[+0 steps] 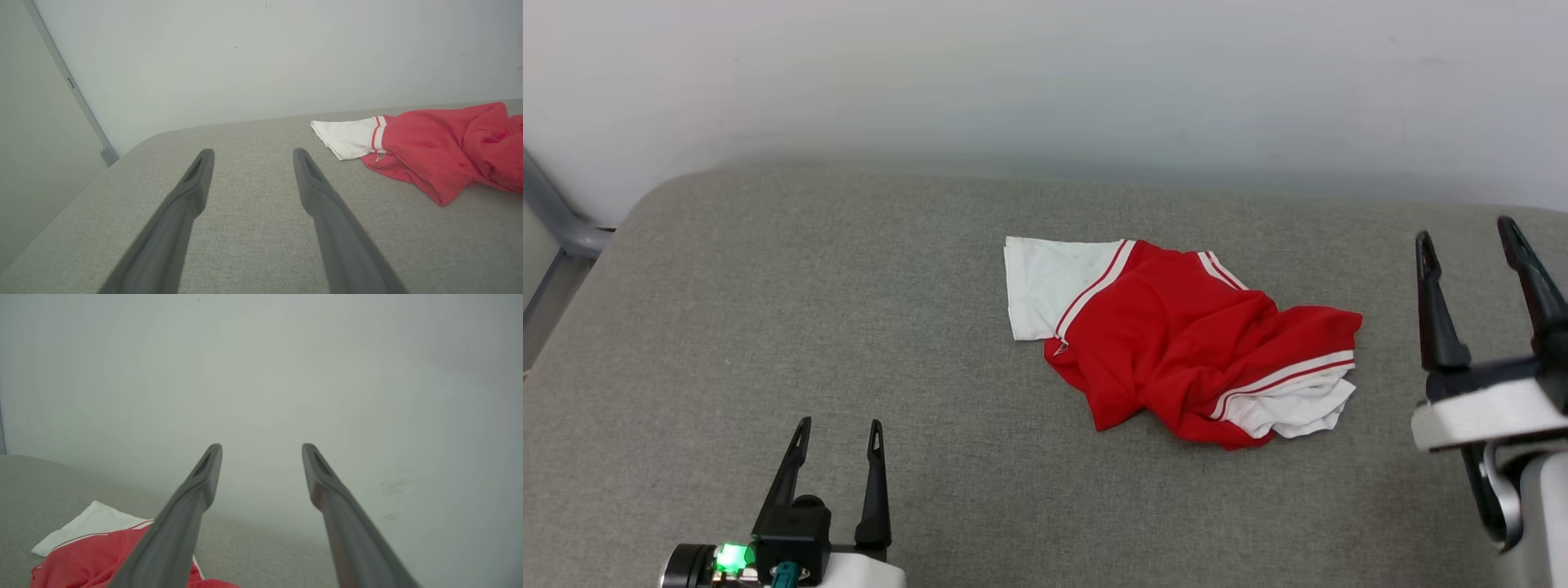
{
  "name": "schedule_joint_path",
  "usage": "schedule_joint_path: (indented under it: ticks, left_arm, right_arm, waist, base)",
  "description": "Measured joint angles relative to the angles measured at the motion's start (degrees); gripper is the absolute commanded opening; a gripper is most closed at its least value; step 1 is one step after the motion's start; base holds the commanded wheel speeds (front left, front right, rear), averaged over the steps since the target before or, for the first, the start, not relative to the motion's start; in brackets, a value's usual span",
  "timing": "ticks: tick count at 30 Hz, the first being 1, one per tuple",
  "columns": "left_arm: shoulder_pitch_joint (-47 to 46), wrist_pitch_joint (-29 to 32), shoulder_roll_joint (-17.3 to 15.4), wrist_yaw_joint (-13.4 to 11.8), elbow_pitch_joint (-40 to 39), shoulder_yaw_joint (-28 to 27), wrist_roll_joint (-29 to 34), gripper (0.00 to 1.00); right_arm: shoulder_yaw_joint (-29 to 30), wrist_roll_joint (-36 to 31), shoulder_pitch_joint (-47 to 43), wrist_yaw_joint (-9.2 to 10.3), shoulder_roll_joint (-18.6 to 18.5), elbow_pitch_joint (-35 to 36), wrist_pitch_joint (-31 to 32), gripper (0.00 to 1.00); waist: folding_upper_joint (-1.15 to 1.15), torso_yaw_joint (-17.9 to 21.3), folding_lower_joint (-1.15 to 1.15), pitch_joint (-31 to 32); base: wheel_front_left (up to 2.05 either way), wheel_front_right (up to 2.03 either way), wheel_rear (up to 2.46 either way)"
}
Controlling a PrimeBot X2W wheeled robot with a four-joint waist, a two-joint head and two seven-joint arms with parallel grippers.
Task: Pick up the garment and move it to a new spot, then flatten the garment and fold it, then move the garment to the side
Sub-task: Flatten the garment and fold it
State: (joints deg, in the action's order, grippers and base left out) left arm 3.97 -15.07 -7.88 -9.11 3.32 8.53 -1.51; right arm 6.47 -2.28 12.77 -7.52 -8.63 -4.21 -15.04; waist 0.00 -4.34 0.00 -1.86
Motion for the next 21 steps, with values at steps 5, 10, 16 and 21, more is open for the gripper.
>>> schedule_joint_path:
  ticks: [5,10,16,21]
  left_arm:
    - [-0.7,0.0,0.2,0.0,0.0,-0.2,0.3,1.0]
    - [-1.4,0.0,0.5,0.1,-0.1,-0.2,0.5,1.0]
    - [-2.5,0.0,1.0,0.1,-0.3,0.1,0.8,1.0]
    - [-3.5,0.0,1.2,0.1,-0.5,0.1,0.8,1.0]
  right_arm:
    - [-5.9,3.5,6.0,0.0,-5.9,-1.7,6.3,1.0]
    - [-12.4,10.5,10.3,0.0,-12.4,-3.0,17.8,1.0]
    - [-20.8,21.4,12.9,-0.01,-19.9,-4.6,35.1,1.0]
    - [-27.1,28.9,14.7,0.0,-25.9,-5.1,46.7,1.0]
  waist:
    - [0.0,-0.1,0.0,-1.2]
    - [0.0,-0.1,0.0,-2.5]
    - [0.0,-0.5,0.0,-4.3]
    - [0.0,-0.9,0.0,-6.1]
  base:
    - [0.0,0.0,0.0]
    - [0.0,0.0,0.0]
    - [0.0,0.0,0.0]
    - [0.0,0.0,0.0]
